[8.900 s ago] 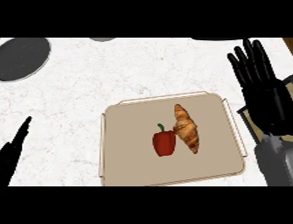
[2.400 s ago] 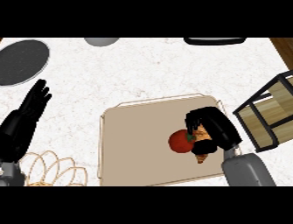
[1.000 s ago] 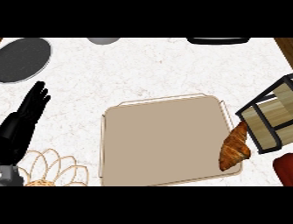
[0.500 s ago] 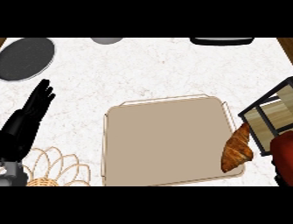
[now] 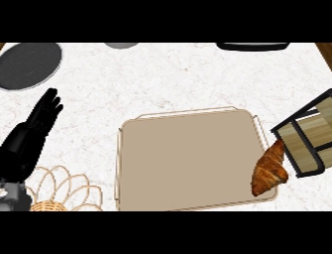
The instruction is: Pick the bell pepper from the tray and place it in the tiered shelf
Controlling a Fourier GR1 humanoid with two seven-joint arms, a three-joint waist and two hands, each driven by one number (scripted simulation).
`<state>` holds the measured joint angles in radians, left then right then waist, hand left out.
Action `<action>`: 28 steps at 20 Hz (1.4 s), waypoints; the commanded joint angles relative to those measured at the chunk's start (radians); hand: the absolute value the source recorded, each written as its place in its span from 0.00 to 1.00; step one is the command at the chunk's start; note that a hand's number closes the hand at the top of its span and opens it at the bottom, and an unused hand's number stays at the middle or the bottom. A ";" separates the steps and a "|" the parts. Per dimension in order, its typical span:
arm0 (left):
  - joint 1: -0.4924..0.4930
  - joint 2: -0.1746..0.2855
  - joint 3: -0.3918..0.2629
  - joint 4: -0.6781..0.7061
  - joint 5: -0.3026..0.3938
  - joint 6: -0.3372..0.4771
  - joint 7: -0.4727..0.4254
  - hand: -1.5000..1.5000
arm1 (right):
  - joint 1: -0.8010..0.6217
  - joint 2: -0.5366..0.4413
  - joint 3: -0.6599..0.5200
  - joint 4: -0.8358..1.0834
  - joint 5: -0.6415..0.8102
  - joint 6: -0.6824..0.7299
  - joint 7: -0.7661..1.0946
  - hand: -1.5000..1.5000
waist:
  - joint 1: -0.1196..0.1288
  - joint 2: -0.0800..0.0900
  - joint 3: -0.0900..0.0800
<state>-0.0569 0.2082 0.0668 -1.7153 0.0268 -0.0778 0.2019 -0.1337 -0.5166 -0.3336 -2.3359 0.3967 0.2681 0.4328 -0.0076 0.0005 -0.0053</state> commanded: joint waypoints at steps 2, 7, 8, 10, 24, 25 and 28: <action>-0.008 0.007 0.016 0.043 -0.001 -0.010 -0.036 0.50 | -0.093 -0.197 -0.067 0.088 0.131 0.042 -0.076 1.00 | 0.015 0.004 0.004; -0.024 0.002 0.012 0.040 0.001 -0.023 -0.023 0.50 | -0.246 -0.230 -0.002 0.256 0.198 -0.027 -0.181 1.00 | 0.019 0.002 0.005; -0.001 0.005 0.002 -0.026 -0.003 -0.018 0.008 0.50 | -0.251 -0.238 -0.039 0.354 0.181 -0.070 -0.304 1.00 | 0.026 0.003 0.006; -0.032 0.005 0.026 0.053 0.005 -0.028 -0.032 0.50 | -0.322 -0.244 -0.045 0.343 0.064 0.008 -0.256 1.00 | 0.014 0.000 0.005; -0.012 -0.003 0.041 0.031 0.019 -0.044 -0.014 0.50 | -0.257 -0.296 0.125 0.478 0.109 0.177 -0.455 1.00 | 0.009 0.000 0.005; -0.040 -0.002 0.040 0.015 0.007 -0.028 0.008 0.50 | -0.244 -0.303 0.134 0.530 0.136 0.166 -0.495 1.00 | 0.011 0.001 0.005; -0.024 -0.011 0.037 0.020 0.004 -0.040 -0.004 0.50 | -0.245 -0.264 0.147 0.558 0.195 0.146 -0.492 1.00 | 0.011 0.000 0.005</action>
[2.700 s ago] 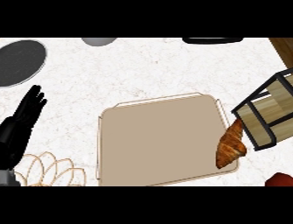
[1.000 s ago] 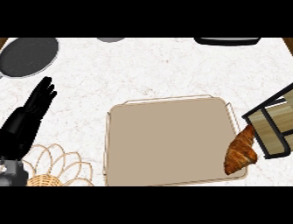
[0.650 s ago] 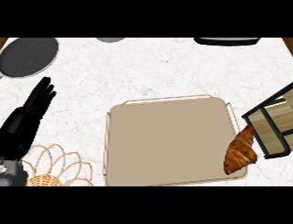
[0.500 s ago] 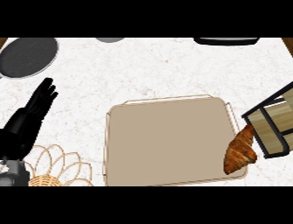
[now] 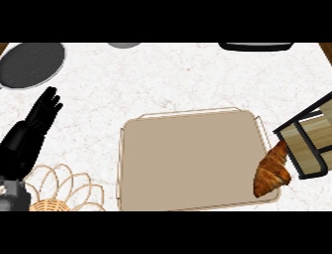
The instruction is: Pick the bell pepper from the tray and place it in the tiered shelf
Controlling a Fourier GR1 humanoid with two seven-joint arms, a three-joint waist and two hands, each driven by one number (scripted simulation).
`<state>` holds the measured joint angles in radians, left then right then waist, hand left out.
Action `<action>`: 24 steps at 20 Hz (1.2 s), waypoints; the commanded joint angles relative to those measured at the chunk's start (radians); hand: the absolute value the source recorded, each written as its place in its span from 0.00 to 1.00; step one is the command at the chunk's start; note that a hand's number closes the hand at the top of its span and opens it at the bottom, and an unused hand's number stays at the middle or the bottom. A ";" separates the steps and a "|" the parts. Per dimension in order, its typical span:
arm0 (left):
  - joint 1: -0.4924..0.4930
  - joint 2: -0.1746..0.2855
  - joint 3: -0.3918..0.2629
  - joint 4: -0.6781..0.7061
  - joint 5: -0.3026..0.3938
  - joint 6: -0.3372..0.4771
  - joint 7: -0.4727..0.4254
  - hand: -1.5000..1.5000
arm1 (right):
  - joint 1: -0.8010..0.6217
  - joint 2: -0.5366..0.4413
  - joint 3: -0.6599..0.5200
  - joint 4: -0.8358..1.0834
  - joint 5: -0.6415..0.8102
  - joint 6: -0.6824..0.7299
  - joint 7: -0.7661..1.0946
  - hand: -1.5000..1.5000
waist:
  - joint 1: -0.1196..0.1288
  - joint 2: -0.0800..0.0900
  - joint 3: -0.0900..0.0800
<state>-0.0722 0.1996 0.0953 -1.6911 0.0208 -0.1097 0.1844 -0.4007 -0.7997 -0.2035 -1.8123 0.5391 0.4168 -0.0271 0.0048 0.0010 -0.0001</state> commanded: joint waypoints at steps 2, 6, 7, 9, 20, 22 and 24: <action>-0.002 -0.031 -0.039 -0.041 -0.043 0.031 0.048 0.50 | 0.088 0.008 -0.079 0.041 0.028 -0.016 -0.058 1.00 | -0.008 -0.002 0.000; 0.021 -0.026 -0.018 -0.025 -0.020 0.011 0.006 0.50 | 0.046 0.037 -0.119 0.122 0.101 -0.114 0.035 1.00 | 0.000 -0.001 0.000; 0.032 -0.031 -0.035 -0.041 -0.051 0.027 0.000 0.50 | 0.045 0.036 -0.161 0.119 0.094 -0.133 0.050 1.00 | -0.003 -0.002 0.000; 0.033 -0.021 -0.001 -0.008 -0.003 -0.001 -0.019 0.50 | 0.018 0.053 -0.232 0.181 0.102 -0.207 0.087 1.00 | -0.001 0.001 0.000; 0.017 -0.024 -0.018 -0.086 -0.014 0.007 0.076 0.50 | 0.067 -0.156 -0.175 0.248 0.332 -0.100 0.048 0.00 | 0.002 -0.002 0.000; 0.034 0.002 0.024 -0.027 0.015 -0.028 0.004 0.50 | -0.020 -0.163 -0.206 0.234 0.263 -0.057 0.063 0.00 | 0.005 -0.002 0.000; 0.001 -0.019 0.004 0.003 -0.018 0.003 0.007 0.50 | -0.037 -0.076 -0.237 0.151 0.191 -0.038 0.147 0.00 | -0.006 -0.004 -0.001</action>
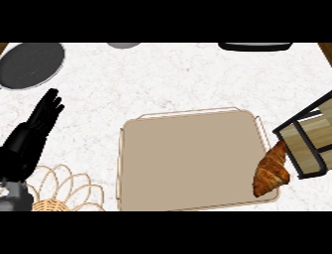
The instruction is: Pick the bell pepper from the tray and place it in the tiered shelf
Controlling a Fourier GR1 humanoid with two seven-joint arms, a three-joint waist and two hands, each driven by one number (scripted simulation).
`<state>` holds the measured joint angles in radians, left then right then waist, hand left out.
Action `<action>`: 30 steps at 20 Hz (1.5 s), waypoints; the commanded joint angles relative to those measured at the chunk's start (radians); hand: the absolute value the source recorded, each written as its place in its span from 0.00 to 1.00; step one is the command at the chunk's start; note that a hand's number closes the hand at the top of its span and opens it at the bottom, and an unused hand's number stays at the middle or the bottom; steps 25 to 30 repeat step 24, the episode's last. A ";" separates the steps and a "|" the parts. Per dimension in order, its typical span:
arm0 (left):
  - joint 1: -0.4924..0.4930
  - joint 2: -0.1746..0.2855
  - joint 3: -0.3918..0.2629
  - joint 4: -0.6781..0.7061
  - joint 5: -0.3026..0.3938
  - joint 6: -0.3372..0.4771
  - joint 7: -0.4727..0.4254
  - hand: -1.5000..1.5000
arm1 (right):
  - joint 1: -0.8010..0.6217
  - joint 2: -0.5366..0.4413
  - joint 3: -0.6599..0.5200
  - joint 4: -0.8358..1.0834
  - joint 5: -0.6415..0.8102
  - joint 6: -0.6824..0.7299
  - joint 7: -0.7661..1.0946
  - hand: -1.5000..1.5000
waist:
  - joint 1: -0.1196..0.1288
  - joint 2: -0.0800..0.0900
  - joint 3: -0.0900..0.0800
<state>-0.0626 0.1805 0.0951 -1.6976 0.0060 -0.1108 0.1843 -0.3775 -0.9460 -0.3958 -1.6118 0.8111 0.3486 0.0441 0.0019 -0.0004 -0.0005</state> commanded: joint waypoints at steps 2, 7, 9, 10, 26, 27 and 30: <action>-0.029 -0.008 -0.005 -0.009 0.002 0.007 0.028 0.50 | -0.110 0.075 -0.095 -0.009 -0.150 0.047 0.078 0.00 | 0.001 -0.002 0.000; 0.009 -0.001 0.002 -0.018 -0.005 0.002 0.008 0.50 | -0.278 0.036 -0.222 -0.003 -0.297 0.136 0.220 0.00 | 0.004 -0.005 -0.001; -0.016 0.015 0.023 0.039 0.004 -0.011 -0.010 0.50 | -0.308 0.027 -0.296 0.008 -0.371 0.183 0.286 0.00 | -0.012 -0.005 -0.001; -0.005 0.023 0.021 0.020 0.006 -0.023 -0.018 0.50 | -0.333 0.026 -0.320 0.034 -0.374 0.164 0.324 0.00 | -0.006 -0.005 -0.001; 0.036 0.008 0.033 -0.001 0.010 -0.013 -0.028 0.50 | -0.376 -0.402 -0.810 0.663 -0.675 0.446 0.467 0.00 | -0.022 -0.004 0.002; 0.036 0.008 0.033 -0.001 0.010 -0.013 -0.028 0.50 | -0.376 -0.402 -0.810 0.663 -0.675 0.446 0.467 0.00 | -0.022 -0.004 0.002; 0.036 0.008 0.033 -0.001 0.010 -0.013 -0.028 0.50 | -0.376 -0.402 -0.810 0.663 -0.675 0.446 0.467 0.00 | -0.022 -0.004 0.002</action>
